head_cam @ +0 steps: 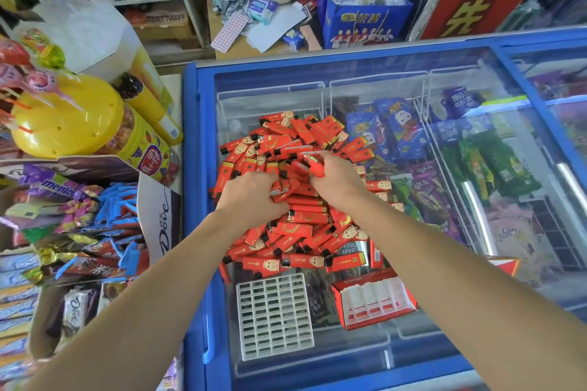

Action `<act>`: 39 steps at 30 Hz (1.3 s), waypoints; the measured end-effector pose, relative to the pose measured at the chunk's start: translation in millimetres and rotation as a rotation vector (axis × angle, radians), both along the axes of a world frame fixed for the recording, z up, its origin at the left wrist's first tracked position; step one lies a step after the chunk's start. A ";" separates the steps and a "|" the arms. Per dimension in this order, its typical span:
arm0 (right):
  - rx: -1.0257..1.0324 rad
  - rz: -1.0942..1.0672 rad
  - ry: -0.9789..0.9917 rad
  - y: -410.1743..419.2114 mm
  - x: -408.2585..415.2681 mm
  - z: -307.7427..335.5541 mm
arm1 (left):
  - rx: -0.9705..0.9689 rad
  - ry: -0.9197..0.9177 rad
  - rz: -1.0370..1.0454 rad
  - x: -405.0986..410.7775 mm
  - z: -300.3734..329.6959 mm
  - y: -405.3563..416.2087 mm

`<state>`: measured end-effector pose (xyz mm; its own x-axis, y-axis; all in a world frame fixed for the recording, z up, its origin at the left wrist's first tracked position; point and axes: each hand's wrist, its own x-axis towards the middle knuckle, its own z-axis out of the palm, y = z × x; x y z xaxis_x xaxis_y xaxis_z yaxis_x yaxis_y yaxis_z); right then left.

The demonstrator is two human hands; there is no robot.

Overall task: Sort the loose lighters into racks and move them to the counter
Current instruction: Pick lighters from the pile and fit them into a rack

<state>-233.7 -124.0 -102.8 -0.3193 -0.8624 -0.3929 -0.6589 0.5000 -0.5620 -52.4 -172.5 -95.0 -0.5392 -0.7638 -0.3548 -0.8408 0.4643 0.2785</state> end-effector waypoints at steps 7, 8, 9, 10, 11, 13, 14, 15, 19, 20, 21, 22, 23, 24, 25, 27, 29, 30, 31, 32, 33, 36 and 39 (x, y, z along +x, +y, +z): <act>-0.011 -0.585 -0.979 46.6 -17.5 21.0 | 0.536 0.617 0.645 -16.1 26.9 14.8; -0.017 -0.602 -1.046 56.1 -21.1 26.1 | 0.594 0.676 0.694 -22.2 32.3 20.4; -0.018 -0.595 -1.093 64.7 -24.3 31.0 | 0.623 0.715 0.725 -28.1 35.6 25.2; -0.022 -0.570 -1.118 74.2 -27.6 35.8 | 0.627 0.743 0.735 -34.9 39.1 32.1; -0.030 -0.535 -1.123 85.0 -32.5 39.8 | 0.630 0.771 0.741 -42.8 44.1 41.7; -0.057 -0.458 -1.085 108.0 -43.9 46.8 | 0.605 0.815 0.722 -60.2 53.8 64.4; -0.075 -0.430 -1.064 119.3 -50.0 48.6 | 0.584 0.827 0.700 -69.1 57.5 75.8; -0.091 -0.409 -1.055 130.7 -55.9 51.9 | 0.561 0.838 0.685 -77.3 60.4 87.0; -0.137 -0.332 -0.879 170.7 -82.7 64.8 | 0.446 0.851 0.578 -106.4 68.9 126.9; -0.147 -0.314 -0.803 183.0 -93.4 68.3 | 0.430 0.840 0.555 -115.9 70.2 138.6; -0.163 -0.312 -0.749 193.0 -102.7 72.0 | 0.412 0.834 0.535 -124.2 72.4 149.2; -0.187 -0.328 -0.721 202.4 -112.9 73.9 | 0.392 0.816 0.510 -132.8 74.0 159.7; -0.219 -0.357 -0.715 210.9 -122.9 75.4 | 0.372 0.798 0.473 -141.9 75.8 170.0; -0.249 -0.381 -0.727 218.6 -132.3 76.5 | 0.353 0.772 0.433 -150.3 76.1 179.3; -0.270 -0.403 -0.748 225.8 -139.7 79.2 | 0.336 0.745 0.394 -157.8 75.3 187.7; -0.278 -0.405 -0.767 238.7 -151.7 80.5 | 0.332 0.705 0.350 -171.7 79.5 206.4; -0.253 -0.384 -0.744 249.8 -158.1 82.0 | 0.308 0.698 0.318 -183.6 78.1 221.3; -0.243 -0.381 -0.737 254.8 -160.6 80.6 | 0.286 0.693 0.296 -188.4 77.1 227.3; -0.234 -0.396 -0.739 259.0 -162.3 79.2 | 0.267 0.691 0.276 -192.1 75.7 232.1; -0.231 -0.413 -0.735 262.9 -163.8 76.8 | 0.252 0.680 0.269 -195.0 73.8 235.5; -0.228 -0.423 -0.726 266.6 -164.9 74.6 | 0.249 0.664 0.268 -197.0 71.6 238.5; -0.225 -0.431 -0.726 275.3 -165.9 61.1 | 0.235 0.605 0.245 -201.8 64.0 245.2; -0.187 -0.466 -0.771 281.4 -163.7 47.1 | 0.182 0.547 0.225 -204.5 54.0 249.0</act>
<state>-397.5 157.4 -55.7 -0.3579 -0.7833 -0.5083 0.1774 0.4774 -0.8606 -256.8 76.5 -41.0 -0.5129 -0.8330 -0.2074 -0.6251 0.1968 0.7553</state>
